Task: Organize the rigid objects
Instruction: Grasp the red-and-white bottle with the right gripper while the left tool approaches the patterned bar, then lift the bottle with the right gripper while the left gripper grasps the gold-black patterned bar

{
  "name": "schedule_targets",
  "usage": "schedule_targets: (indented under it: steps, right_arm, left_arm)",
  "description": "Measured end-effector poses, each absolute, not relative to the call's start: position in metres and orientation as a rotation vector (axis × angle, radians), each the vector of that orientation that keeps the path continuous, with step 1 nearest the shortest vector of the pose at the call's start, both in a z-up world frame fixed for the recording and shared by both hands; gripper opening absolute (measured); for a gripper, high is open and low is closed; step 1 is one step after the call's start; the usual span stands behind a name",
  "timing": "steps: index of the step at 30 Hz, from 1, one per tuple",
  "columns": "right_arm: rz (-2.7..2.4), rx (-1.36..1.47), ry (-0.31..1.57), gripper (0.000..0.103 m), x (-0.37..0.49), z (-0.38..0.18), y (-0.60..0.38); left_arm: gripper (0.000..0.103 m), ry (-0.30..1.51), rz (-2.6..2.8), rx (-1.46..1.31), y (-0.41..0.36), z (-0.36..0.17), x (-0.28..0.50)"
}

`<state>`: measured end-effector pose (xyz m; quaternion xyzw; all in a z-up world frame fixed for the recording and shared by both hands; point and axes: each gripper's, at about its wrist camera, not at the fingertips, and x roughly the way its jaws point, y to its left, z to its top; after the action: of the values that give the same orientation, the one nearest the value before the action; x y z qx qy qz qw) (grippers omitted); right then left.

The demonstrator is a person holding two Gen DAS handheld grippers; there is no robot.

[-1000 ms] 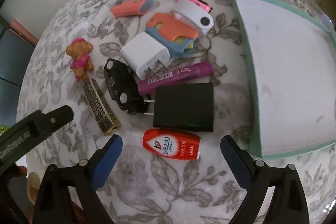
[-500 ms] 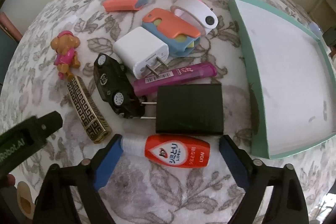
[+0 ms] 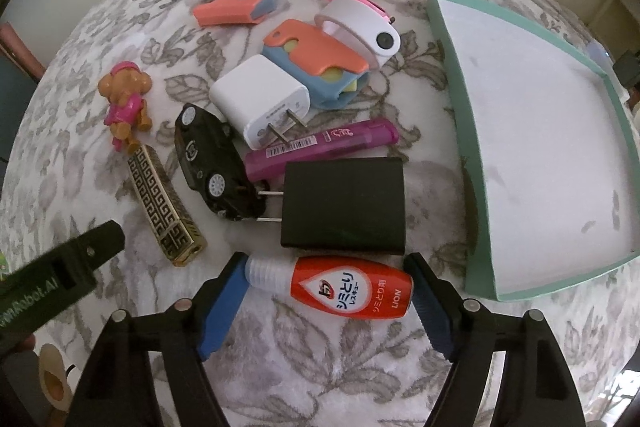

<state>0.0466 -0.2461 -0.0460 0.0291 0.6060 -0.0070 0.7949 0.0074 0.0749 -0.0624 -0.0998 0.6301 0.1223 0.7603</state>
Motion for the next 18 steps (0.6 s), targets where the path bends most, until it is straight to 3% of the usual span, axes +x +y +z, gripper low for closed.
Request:
schedule_targets:
  steps: [18]
  right_arm:
    - [0.03, 0.273, 1.168, 0.08, 0.036, 0.029, -0.326]
  left_arm:
    - [0.103, 1.398, 0.167, -0.074, 0.005, -0.087, 0.029]
